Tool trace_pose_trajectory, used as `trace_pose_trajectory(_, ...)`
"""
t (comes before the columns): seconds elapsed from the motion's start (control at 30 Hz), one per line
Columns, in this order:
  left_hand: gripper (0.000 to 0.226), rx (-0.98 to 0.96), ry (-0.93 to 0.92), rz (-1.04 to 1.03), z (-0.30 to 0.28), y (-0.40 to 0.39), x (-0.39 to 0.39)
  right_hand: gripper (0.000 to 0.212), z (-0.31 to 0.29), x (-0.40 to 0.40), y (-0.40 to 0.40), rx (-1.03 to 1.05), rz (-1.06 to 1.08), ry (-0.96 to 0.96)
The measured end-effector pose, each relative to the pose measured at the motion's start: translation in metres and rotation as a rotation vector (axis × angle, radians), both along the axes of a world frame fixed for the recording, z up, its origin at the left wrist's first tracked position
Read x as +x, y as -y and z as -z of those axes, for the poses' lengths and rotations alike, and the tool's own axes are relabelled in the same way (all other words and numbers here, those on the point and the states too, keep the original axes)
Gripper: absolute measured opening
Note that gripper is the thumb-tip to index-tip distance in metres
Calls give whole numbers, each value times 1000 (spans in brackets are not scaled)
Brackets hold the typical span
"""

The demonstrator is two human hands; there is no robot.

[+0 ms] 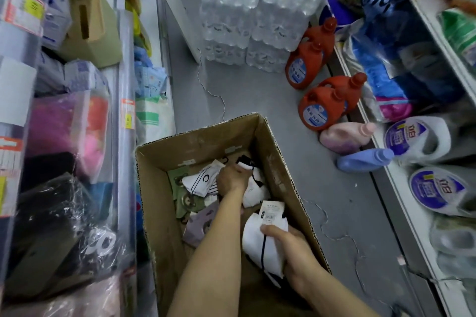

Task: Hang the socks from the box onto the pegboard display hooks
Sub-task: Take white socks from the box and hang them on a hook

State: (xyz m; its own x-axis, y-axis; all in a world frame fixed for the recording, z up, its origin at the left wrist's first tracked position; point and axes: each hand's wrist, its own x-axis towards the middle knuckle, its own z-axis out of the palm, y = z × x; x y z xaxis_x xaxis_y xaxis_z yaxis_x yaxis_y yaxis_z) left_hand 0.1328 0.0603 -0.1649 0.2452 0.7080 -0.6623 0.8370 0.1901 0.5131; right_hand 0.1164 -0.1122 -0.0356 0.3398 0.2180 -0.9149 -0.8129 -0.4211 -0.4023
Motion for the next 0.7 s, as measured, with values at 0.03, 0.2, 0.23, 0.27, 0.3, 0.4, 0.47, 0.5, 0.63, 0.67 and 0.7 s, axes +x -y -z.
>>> trace_pose_trajectory(0.03, 17, -36, 44, -42, -5, -4, -3, 23, -1, 0, -1, 13, -8, -6)
trace_pose_trajectory(0.2, 27, -1, 134, -72, -21, -20, -16, 21, -6, -2, 1, 13, -52, 13)
trace_pose_trajectory(0.23, 41, -9, 116, -38, -20, -19, -14, 20, -7, -3, 1, 0, -59, 29)
trace_pose_trajectory(0.27, 52, -26, 103, 3, -20, -16, -9, 19, -9, -4, 1, -8, -66, 49)
trace_pose_trajectory(0.3, 56, -47, 88, 59, -18, -13, -2, 18, -10, -4, 1, -13, -75, 69)
trace_pose_trajectory(0.4, 44, -43, 76, 169, -18, -7, 10, 18, -7, -3, 3, -43, -93, 103)
trace_pose_trajectory(0.47, 42, 2, 102, 138, -29, -13, 4, 18, -5, -4, 6, -51, -92, 97)
trace_pose_trajectory(0.5, 41, 23, 138, 106, -38, -19, -2, 18, -4, -5, 5, -53, -93, 86)
trace_pose_trajectory(0.63, 30, 41, 458, -17, -83, -42, -38, 21, -7, -16, 4, -56, -73, 39)
trace_pose_trajectory(0.67, 24, 33, 538, -23, -96, -43, -47, 20, -8, -18, 3, -58, -67, 34)
trace_pose_trajectory(0.7, 20, 25, 592, -17, -106, -41, -55, 19, -9, -20, 3, -56, -64, 31)
